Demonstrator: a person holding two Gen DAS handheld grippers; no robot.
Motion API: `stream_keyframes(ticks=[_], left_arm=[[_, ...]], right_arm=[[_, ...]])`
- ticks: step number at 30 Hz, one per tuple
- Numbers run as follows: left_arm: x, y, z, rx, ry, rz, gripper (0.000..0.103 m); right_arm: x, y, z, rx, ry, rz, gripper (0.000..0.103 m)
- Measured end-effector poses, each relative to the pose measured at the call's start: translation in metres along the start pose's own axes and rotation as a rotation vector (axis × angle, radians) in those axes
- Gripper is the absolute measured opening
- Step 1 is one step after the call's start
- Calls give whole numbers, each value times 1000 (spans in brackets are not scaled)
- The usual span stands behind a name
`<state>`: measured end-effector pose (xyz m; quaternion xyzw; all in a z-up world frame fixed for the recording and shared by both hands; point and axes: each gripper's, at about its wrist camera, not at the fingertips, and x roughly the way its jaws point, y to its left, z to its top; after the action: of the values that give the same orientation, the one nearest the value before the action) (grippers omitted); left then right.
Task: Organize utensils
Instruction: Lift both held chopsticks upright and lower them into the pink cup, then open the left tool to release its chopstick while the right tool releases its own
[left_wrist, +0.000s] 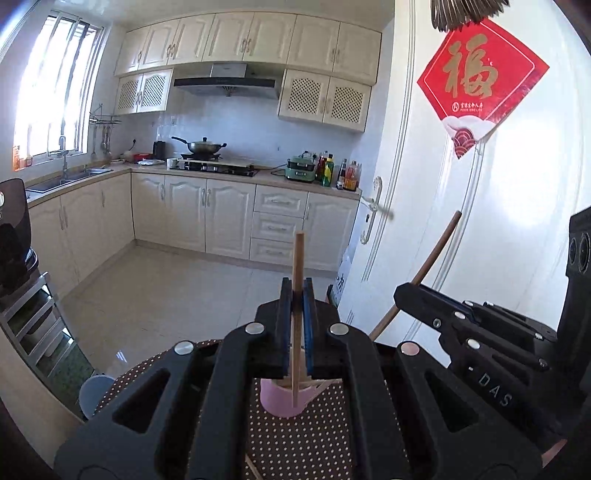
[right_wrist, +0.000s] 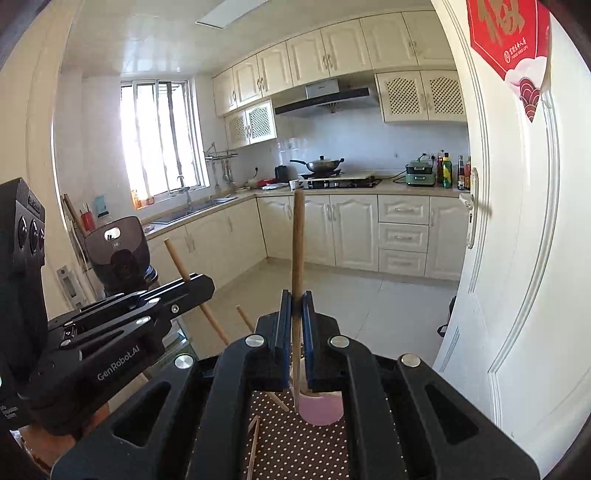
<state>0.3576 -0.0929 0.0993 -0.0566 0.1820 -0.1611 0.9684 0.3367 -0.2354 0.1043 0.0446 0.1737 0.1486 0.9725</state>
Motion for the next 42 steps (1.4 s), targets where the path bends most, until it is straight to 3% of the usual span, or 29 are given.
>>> stream_keyframes(ticks=[5, 9, 20, 32, 36, 39, 41, 42], left_arm=[[17, -6, 3, -5, -57, 23, 6], [34, -10, -3, 12, -58, 34, 6], [69, -18, -33, 79, 56, -26, 6], [74, -14, -42, 102, 147, -11, 7], [70, -15, -43, 130, 145, 4, 7], [68, -13, -44, 131, 165, 11, 14], [66, -12, -44, 133, 161, 23, 30], [63, -12, -43, 133, 152, 24, 44]], right_arm=[[8, -14, 1, 15, -44, -20, 4], [16, -22, -2, 12, -59, -36, 4], [42, -30, -21, 32, 30, -34, 4], [50, -27, -34, 31, 100, -47, 4], [54, -30, -36, 48, 124, -48, 4], [56, -31, -37, 58, 138, -49, 4], [56, -32, -37, 67, 150, -47, 5], [55, -31, -38, 69, 154, -50, 5]])
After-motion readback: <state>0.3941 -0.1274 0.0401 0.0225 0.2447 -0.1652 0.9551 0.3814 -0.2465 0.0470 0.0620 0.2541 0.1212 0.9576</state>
